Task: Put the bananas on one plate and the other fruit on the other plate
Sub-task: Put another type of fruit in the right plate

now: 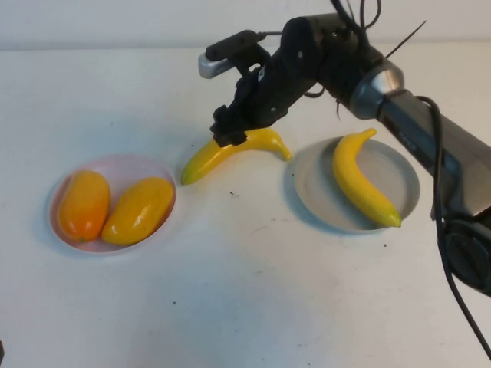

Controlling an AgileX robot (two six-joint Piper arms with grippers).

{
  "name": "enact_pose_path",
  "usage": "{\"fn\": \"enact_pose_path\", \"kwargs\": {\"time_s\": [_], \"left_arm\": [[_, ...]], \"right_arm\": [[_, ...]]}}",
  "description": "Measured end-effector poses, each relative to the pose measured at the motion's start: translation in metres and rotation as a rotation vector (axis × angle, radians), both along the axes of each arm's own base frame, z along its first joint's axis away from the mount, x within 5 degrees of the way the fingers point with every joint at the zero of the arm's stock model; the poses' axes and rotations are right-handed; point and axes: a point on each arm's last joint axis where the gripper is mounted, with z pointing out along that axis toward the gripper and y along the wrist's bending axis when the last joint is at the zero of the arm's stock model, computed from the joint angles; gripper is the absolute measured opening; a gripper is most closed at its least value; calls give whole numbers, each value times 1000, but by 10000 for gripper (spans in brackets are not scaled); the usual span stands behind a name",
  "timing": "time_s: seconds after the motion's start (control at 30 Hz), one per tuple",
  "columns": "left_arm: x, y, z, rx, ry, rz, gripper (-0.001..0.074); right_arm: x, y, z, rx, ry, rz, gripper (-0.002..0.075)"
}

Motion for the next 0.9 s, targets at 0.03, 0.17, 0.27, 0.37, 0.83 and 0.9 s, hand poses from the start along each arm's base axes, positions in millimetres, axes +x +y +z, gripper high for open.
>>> {"fn": "enact_pose_path", "kwargs": {"time_s": [0.03,0.17,0.27,0.37,0.83,0.9], "left_arm": [[0,0,0,0,0,0,1],[0,0,0,0,0,0,1],[0,0,0,0,0,0,1],[0,0,0,0,0,0,1],[0,0,0,0,0,0,1],[0,0,0,0,0,0,1]], "right_arm": [[3,-4,1,-13,-30,42,493],[18,-26,0,-66,-118,177,492],[31,-47,1,-78,-169,232,491],[38,-61,2,-81,-209,278,468],[41,-51,-43,-71,-233,571,391],[42,-50,-51,-66,-222,579,391]]}}
